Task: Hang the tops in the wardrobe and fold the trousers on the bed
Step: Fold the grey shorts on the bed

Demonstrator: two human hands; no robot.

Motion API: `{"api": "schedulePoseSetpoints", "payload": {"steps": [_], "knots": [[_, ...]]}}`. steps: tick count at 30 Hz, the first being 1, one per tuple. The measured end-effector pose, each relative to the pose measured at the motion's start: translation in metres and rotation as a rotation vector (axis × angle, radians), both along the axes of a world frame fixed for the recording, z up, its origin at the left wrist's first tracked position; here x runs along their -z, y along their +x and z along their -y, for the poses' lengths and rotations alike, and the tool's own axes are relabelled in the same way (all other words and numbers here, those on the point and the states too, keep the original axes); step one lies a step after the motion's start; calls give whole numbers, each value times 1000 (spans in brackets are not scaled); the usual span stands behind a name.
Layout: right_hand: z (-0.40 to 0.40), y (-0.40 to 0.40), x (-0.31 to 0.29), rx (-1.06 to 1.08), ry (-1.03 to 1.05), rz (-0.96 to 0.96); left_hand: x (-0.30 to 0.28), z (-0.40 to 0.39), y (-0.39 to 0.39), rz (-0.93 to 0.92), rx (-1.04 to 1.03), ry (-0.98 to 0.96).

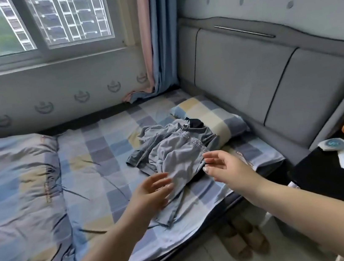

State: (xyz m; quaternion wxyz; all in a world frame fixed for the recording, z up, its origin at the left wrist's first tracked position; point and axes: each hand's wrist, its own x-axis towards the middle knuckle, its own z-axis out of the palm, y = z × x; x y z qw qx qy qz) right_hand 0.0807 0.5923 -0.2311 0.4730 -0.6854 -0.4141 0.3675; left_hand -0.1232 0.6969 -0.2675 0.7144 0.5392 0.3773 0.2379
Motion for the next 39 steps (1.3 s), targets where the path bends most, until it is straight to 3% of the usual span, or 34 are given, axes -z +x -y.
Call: {"api": "schedulePoseSetpoints", "payload": {"steps": [6, 14, 21, 25, 30, 35, 39], "knots": [[-53, 63, 39, 19, -44, -40, 22, -49, 64, -70, 18, -36], [-156, 217, 131, 130, -217, -142, 81, -174, 224, -267, 51, -72], [-265, 339, 245, 118, -361, -120, 163, -303, 366, -529, 153, 91], [-316, 386, 315, 110, -425, -72, 221, -359, 427, -708, 315, 303], [-351, 409, 399, -16, -539, 71, 306, -394, 478, -981, 668, 775], [-375, 411, 464, -78, -517, 145, 384, -398, 507, -1079, 959, 1237], [-392, 406, 489, -114, -492, 131, 415, -395, 518, -1194, 1040, 1378]]}}
